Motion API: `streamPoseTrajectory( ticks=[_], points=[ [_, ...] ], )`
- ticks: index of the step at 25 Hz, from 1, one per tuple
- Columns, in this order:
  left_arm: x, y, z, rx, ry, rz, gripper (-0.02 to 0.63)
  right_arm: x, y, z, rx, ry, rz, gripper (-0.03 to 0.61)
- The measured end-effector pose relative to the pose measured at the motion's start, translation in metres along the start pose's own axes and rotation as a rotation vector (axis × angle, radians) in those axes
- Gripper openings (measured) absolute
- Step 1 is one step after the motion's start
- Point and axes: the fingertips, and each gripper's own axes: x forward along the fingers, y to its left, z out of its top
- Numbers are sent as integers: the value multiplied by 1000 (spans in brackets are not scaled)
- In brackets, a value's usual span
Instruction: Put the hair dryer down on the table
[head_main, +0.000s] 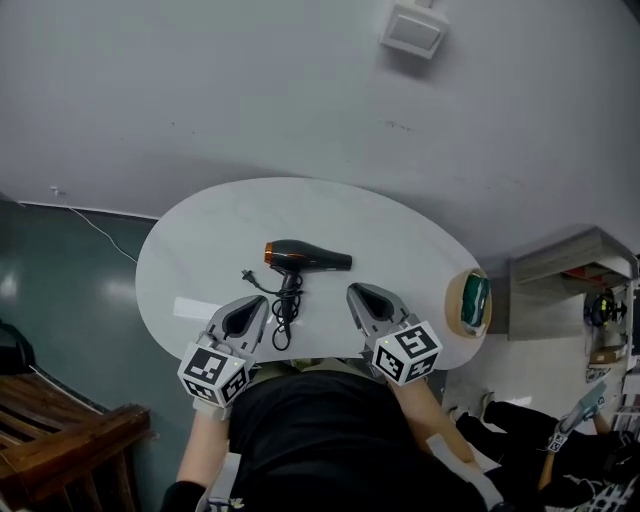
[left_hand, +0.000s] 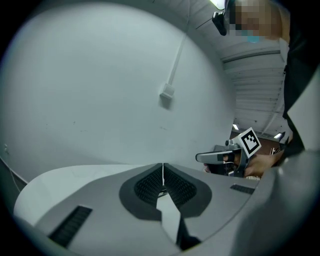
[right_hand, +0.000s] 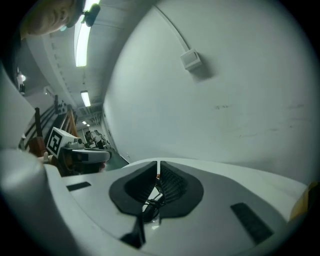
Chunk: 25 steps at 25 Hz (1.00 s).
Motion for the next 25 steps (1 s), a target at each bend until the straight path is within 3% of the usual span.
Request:
streamPoseTrajectory(
  ticks=[11, 25],
  points=[
    [14, -18, 23, 160, 3, -88, 11, -30, 20, 29, -234, -57, -48, 31],
    [6, -15, 29, 186, 3, -161, 11, -29, 42, 25, -326, -88, -77, 31]
  ],
)
